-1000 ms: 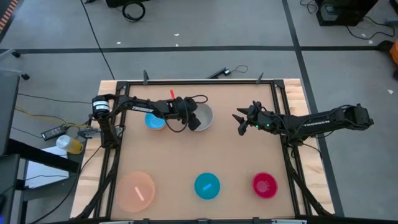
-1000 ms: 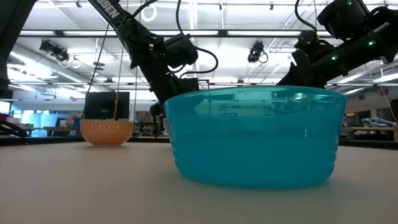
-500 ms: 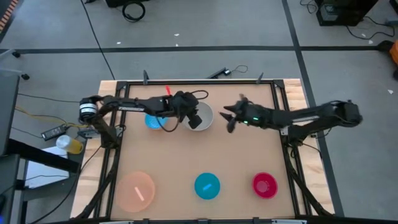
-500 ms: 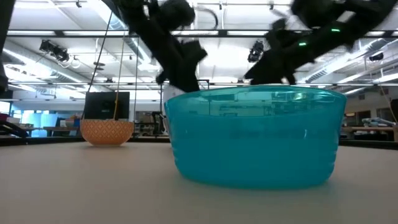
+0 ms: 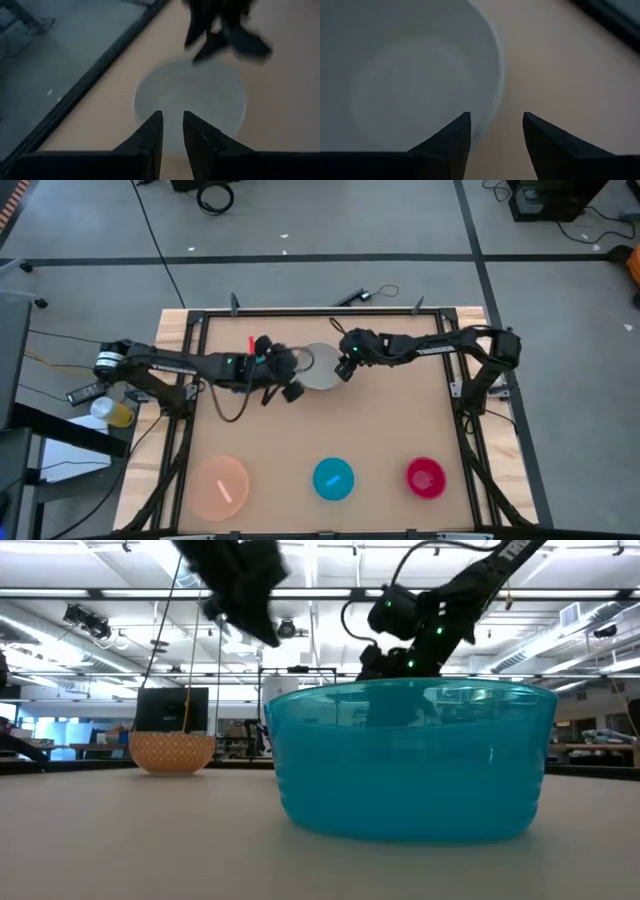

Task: Nest bowls inside each other
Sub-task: Stack the gray bowl on top of the orange bowl

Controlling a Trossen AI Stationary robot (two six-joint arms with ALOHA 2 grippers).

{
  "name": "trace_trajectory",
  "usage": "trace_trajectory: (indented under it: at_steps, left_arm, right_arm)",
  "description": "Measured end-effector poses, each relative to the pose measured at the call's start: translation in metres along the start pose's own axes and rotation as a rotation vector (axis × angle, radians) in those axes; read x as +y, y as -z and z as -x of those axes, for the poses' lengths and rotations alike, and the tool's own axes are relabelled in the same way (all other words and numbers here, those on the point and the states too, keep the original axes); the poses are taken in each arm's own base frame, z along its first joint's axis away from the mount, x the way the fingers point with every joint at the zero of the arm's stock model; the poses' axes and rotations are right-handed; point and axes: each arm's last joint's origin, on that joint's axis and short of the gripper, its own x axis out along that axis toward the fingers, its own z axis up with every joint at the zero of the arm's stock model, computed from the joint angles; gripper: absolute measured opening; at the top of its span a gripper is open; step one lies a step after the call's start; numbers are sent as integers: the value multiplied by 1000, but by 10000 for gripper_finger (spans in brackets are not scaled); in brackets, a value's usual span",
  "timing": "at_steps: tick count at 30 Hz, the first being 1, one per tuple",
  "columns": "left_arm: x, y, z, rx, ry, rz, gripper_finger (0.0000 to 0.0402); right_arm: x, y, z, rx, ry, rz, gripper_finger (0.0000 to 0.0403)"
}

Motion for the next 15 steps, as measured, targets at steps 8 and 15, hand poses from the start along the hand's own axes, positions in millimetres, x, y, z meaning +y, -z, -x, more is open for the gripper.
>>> trace_trajectory:
  at_steps: [8, 15]
  left_arm:
    - [-14, 30, 13, 75, 9, 64, 78]
    - [-14, 34, 13, 95, -19, 103, 78]
  right_arm:
    - [-4, 3, -15, 34, -79, 33, 135]
    - [27, -12, 8, -173, -189, 219, 18]
